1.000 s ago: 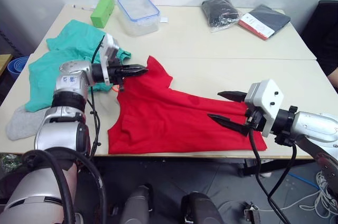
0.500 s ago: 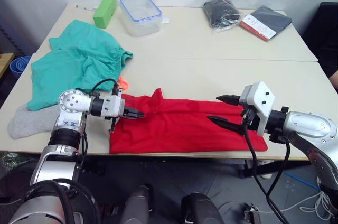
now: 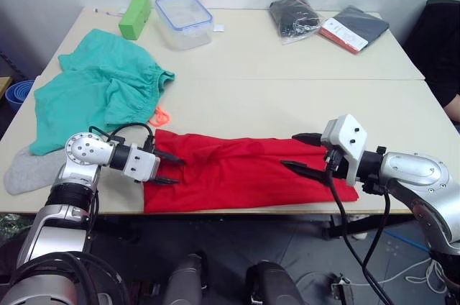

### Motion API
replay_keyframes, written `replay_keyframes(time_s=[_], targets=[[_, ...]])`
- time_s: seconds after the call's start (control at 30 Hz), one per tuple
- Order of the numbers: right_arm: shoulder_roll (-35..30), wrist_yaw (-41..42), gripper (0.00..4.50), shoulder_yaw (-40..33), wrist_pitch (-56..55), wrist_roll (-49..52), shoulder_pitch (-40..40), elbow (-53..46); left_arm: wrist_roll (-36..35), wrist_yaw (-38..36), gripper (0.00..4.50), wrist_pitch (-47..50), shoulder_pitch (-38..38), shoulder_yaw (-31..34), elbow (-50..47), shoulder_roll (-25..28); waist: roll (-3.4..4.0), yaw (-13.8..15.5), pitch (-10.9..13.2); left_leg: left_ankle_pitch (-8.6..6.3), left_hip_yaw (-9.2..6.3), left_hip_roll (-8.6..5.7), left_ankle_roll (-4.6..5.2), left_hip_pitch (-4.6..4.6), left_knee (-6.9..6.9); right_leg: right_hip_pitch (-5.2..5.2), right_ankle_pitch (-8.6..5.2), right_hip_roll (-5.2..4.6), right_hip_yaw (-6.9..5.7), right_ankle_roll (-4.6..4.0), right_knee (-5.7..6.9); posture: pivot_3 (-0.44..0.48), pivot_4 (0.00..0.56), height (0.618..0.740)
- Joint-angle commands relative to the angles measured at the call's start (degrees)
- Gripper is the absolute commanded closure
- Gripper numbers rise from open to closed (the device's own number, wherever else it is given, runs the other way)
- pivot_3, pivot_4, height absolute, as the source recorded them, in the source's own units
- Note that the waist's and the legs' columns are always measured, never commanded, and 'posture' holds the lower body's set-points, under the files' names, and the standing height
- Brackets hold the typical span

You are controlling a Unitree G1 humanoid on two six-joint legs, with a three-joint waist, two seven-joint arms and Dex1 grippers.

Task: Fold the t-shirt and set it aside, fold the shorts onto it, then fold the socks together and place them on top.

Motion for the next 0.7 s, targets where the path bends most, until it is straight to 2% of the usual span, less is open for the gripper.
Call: replay_keyframes(time_s=[0.03,0.07,0.2,0.27,0.37,0.47,0.63,0.67,0.7], targets=[[0.5,0.0,1.16,-0.7,-1.2,-1.2,-1.1,0.8,-2.3,-0.5,0.80,13.6,-1.0,1.5,-3.5,3.0,0.00,0.0,0.0,0.01,0.00,0.01,-0.01,0.00,-0.01,-0.01,0.00,0.01,0.00,0.00,0.00,0.000,0.150,0.740],[0.8,-0.3,1.16,-0.9,-1.1,-1.2,-1.4,1.4,-4.0,-1.7,0.53,20.1,-1.4,1.9,-5.5,3.8,0.00,0.0,0.0,0.01,0.01,0.00,-0.01,0.00,-0.01,-0.01,0.00,0.01,0.00,0.00,0.01,0.000,0.150,0.740],[2.8,-1.8,1.16,-0.7,-0.3,-1.6,-3.4,3.5,-10.4,-5.9,0.53,44.7,-3.4,2.8,-13.8,7.9,-0.01,0.0,0.0,0.02,0.00,0.00,-0.03,-0.05,0.00,-0.05,0.00,0.02,0.02,0.00,0.03,0.000,0.150,0.740],[3.6,-2.2,1.16,0.0,-0.3,-2.1,-4.5,4.3,-12.8,-5.5,0.53,53.4,-4.7,3.2,-17.0,8.9,0.00,0.0,0.0,0.02,-0.01,0.00,-0.04,-0.05,-0.01,-0.04,0.00,0.02,0.03,0.00,0.01,0.000,0.150,0.740],[4.7,-2.4,1.69,0.7,-0.4,-2.9,-5.6,5.1,-15.7,-3.5,0.50,64.0,-7.1,3.8,-19.1,9.0,0.00,0.3,0.0,0.02,-0.02,-0.04,-0.04,-0.04,0.00,-0.01,-0.01,0.00,0.05,0.00,0.00,0.000,0.150,0.740],[5.4,-2.3,2.73,1.2,-0.4,-3.3,-6.2,5.4,-16.6,1.4,1.45,70.3,-9.3,5.0,-18.8,6.7,0.00,0.3,0.0,0.02,-0.02,-0.04,-0.04,-0.04,0.00,-0.01,-0.01,0.01,0.06,0.00,-0.01,0.000,0.150,0.740],[5.7,-1.9,4.50,1.7,-0.5,-4.0,-6.5,5.3,-15.7,4.1,3.06,73.9,-6.4,3.2,-25.3,4.2,0.00,0.1,0.0,0.03,0.00,-0.03,-0.05,-0.06,-0.02,-0.04,-0.01,0.02,0.09,0.00,-0.01,0.000,0.150,0.740],[5.6,-1.8,4.50,1.8,-0.5,-4.2,-6.4,5.1,-14.8,5.6,3.35,74.2,-5.4,2.4,-27.2,3.4,0.00,0.0,0.0,0.03,0.01,-0.03,-0.05,-0.06,-0.04,-0.04,-0.01,0.03,0.09,0.00,-0.01,0.000,0.150,0.740],[5.5,-1.8,4.50,1.9,-0.6,-4.3,-6.3,4.9,-13.4,8.3,3.35,74.0,-4.4,1.6,-29.1,2.3,0.00,0.1,0.0,0.04,0.01,-0.02,-0.06,-0.05,-0.05,-0.05,-0.01,0.03,0.11,0.00,-0.01,0.000,0.150,0.740]])
